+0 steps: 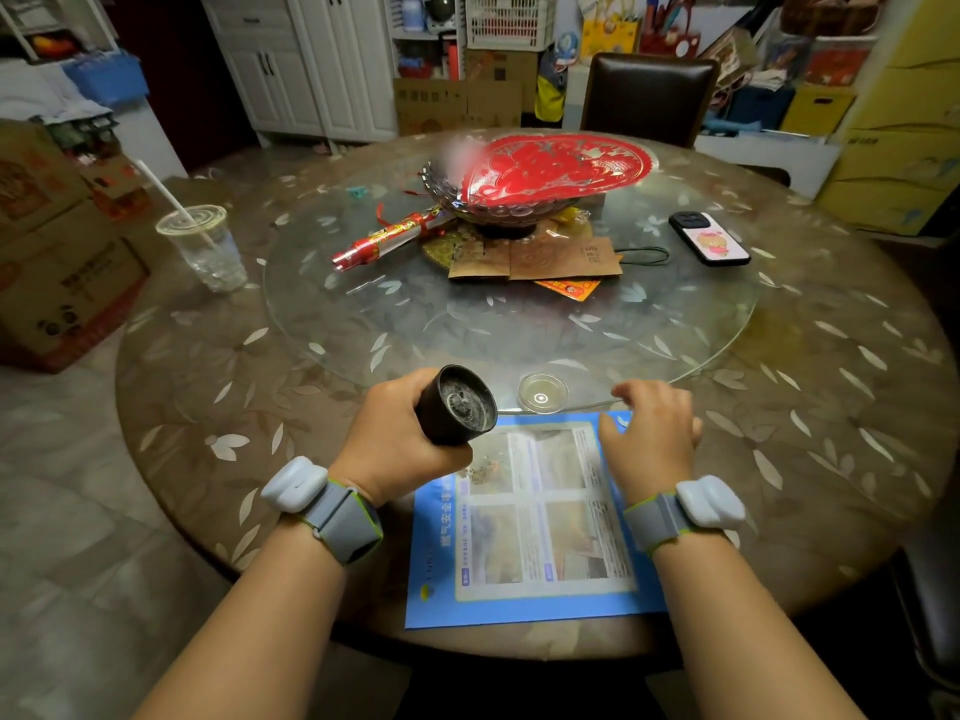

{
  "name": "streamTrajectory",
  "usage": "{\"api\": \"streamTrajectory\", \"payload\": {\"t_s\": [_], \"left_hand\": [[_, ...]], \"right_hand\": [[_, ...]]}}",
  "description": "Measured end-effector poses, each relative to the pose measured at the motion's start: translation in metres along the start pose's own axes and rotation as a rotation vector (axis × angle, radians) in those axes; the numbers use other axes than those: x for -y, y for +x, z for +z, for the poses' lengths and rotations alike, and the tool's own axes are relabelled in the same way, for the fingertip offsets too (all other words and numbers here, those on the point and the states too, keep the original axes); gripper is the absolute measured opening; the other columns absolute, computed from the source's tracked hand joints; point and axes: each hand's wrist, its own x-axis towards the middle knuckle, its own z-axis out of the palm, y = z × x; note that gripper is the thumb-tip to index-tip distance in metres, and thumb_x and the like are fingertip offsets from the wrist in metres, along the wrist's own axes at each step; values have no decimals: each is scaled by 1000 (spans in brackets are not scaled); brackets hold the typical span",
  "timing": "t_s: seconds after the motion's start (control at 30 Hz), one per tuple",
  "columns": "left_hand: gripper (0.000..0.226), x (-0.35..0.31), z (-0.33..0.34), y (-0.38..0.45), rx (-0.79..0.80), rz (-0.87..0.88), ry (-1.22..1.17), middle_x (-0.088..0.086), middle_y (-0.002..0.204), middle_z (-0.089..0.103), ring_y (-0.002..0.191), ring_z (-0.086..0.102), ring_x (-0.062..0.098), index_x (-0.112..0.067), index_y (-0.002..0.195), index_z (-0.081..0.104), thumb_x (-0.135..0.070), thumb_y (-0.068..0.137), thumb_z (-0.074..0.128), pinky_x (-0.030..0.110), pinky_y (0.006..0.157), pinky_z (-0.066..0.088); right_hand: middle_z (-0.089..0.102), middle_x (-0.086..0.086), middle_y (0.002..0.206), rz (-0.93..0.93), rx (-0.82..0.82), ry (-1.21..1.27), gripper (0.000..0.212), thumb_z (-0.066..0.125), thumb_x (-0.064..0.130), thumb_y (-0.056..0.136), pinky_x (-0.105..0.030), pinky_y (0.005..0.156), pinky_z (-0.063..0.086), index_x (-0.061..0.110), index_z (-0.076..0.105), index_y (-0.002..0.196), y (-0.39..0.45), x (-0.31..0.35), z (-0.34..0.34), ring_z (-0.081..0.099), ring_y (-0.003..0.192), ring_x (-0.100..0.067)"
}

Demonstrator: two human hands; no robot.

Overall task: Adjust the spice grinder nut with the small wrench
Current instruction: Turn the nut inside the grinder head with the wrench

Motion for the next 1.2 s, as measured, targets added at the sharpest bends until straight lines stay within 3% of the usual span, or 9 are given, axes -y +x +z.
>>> {"api": "streamTrajectory", "payload": {"t_s": [0.13,0.3,0.53,0.73,0.83,1.0,1.1,1.2], "left_hand": [[43,-1,0,1,-5,8,-9,-9,81,67,76,65,13,-31,88,64,-39,46,65,26,67,52],[43,-2,-1,-1,-20,6,-2,-9,82,67,77,65,15,-31,88,63,-39,46,65,25,67,52],[53,-2,1,-2,1,28,43,-5,86,69,81,66,15,-21,96,68,-39,47,65,29,71,55],[56,-1,2,-1,11,35,52,-5,88,69,82,66,15,-21,99,68,-39,47,66,30,72,55],[55,-1,2,-1,15,40,51,-5,88,69,83,66,16,-23,99,67,-39,47,65,32,72,55],[44,0,-2,-4,-7,41,9,-13,85,67,79,64,10,-32,92,62,-37,48,65,25,69,53],[41,0,-2,-5,-17,45,-9,-14,83,66,77,63,9,-38,89,60,-36,49,66,22,67,51],[47,0,-1,-6,-1,50,3,-9,87,68,82,66,11,-30,95,64,-36,49,67,27,71,54]], "right_hand": [[64,-8,101,57,57,-224,12,56,16,85,-35,81,29,14,64,94,-4,-21,-11,51,104,-30],[61,-8,105,89,151,-399,10,52,15,88,-34,78,30,15,61,92,-6,-22,-10,53,106,-29],[61,-7,112,141,238,-495,23,46,4,86,-36,85,37,14,62,100,-1,-10,-12,59,107,-27],[65,-15,117,173,459,-422,26,42,0,91,-33,83,47,4,64,106,13,-7,-25,63,107,-31],[65,-16,118,177,489,-405,25,42,2,93,-31,82,47,2,62,107,14,-8,-27,62,107,-30],[65,-19,115,167,485,-365,33,45,26,98,-33,76,45,-1,61,106,13,-10,-25,62,97,-33],[64,-14,110,127,520,-399,21,46,12,95,-29,72,40,2,61,105,14,-12,-24,61,104,-31],[55,-10,87,66,497,-303,11,49,6,91,-27,68,34,12,57,87,12,-12,-23,54,84,-31]]}}
